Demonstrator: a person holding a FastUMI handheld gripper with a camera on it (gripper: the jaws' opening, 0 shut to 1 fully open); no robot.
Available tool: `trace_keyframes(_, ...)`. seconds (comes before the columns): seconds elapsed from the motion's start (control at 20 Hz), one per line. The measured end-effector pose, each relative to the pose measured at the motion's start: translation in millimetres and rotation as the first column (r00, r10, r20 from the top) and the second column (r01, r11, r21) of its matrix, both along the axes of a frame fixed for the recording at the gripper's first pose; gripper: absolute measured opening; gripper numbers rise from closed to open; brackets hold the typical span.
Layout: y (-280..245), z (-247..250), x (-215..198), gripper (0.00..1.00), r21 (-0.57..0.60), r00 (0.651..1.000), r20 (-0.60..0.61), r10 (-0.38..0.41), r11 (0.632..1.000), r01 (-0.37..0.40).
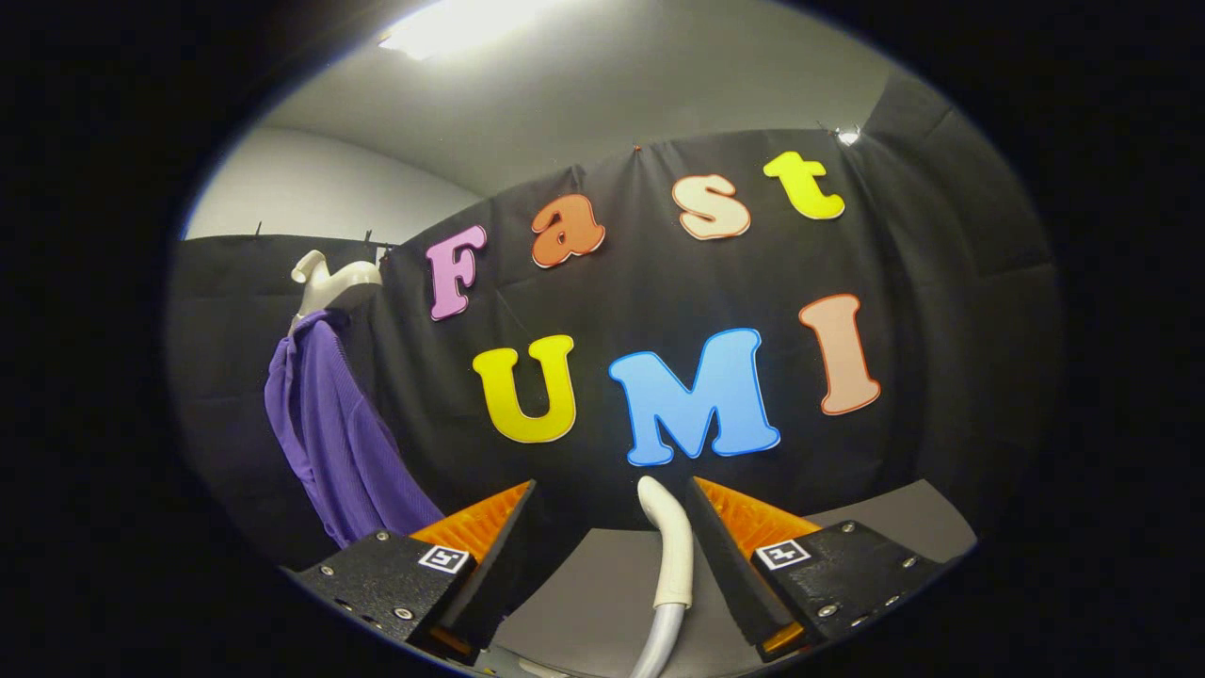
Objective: Iron the clothes twice with a garment steamer, once on the left side and once on the right side.
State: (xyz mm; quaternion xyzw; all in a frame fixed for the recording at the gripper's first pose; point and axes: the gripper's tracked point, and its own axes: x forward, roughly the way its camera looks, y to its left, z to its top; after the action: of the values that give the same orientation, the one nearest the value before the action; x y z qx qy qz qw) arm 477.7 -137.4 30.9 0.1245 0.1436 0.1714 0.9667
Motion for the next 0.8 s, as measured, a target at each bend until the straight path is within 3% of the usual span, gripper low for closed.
trace_keyframes(0.4, 8, -73, 67, 0.94, 0.150, 0.962, -0.265, 0.063, 0.988, -0.023)
trace_keyframes(0.8, 11, -145, 88, 0.94, 0.224, 0.860, -0.501, 0.094, 0.974, 0.024)
